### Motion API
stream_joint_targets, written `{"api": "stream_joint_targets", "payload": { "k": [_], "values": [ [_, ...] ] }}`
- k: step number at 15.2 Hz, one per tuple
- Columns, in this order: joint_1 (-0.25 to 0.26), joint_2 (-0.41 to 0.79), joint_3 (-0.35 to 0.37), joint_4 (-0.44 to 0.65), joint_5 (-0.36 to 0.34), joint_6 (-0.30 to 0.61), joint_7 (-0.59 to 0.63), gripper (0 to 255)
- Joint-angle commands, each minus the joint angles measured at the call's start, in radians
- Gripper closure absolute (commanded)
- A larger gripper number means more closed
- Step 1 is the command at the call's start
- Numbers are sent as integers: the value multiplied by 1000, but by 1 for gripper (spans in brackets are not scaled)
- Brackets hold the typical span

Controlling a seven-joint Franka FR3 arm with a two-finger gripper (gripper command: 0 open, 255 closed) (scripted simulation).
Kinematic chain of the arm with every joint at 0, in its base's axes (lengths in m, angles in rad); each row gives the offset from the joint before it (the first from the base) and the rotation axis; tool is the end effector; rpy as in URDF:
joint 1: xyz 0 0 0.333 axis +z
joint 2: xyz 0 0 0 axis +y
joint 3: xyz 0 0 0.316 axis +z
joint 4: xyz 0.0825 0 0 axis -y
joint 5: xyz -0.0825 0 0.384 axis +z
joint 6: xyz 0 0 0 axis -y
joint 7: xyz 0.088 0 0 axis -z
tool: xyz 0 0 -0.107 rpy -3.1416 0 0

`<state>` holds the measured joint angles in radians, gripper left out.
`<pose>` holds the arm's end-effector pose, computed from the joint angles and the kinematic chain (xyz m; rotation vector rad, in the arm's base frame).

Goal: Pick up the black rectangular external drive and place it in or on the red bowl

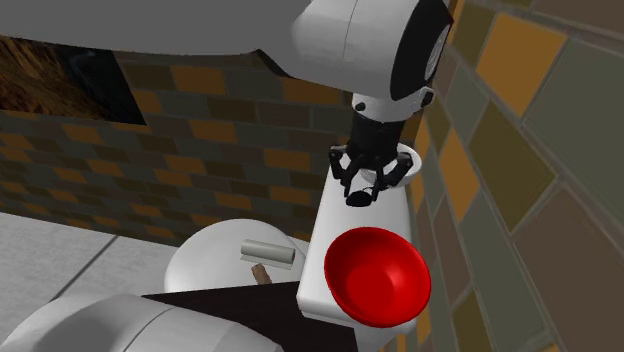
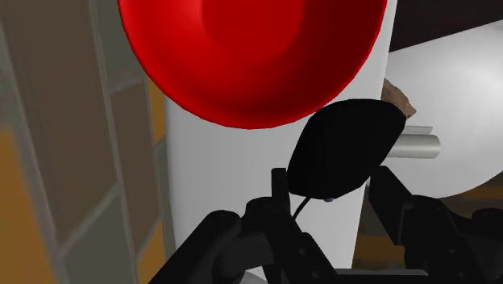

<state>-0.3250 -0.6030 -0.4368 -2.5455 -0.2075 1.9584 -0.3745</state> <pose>0.2596 -0.2707 0.4496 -3.0668 0.3597 -0.0147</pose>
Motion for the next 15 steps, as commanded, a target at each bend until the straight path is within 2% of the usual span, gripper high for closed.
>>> {"api": "stream_joint_targets", "payload": {
  "k": [1, 9, 10, 15],
  "values": [
    [-35, -80, -1, -45, -29, -35, -12, 255],
    [-202, -407, -20, -191, -132, -219, -106, 255],
    [-239, -470, -28, -210, -153, -263, -134, 255],
    [-253, -465, -57, -273, -182, -198, -135, 255]
  ]
}}
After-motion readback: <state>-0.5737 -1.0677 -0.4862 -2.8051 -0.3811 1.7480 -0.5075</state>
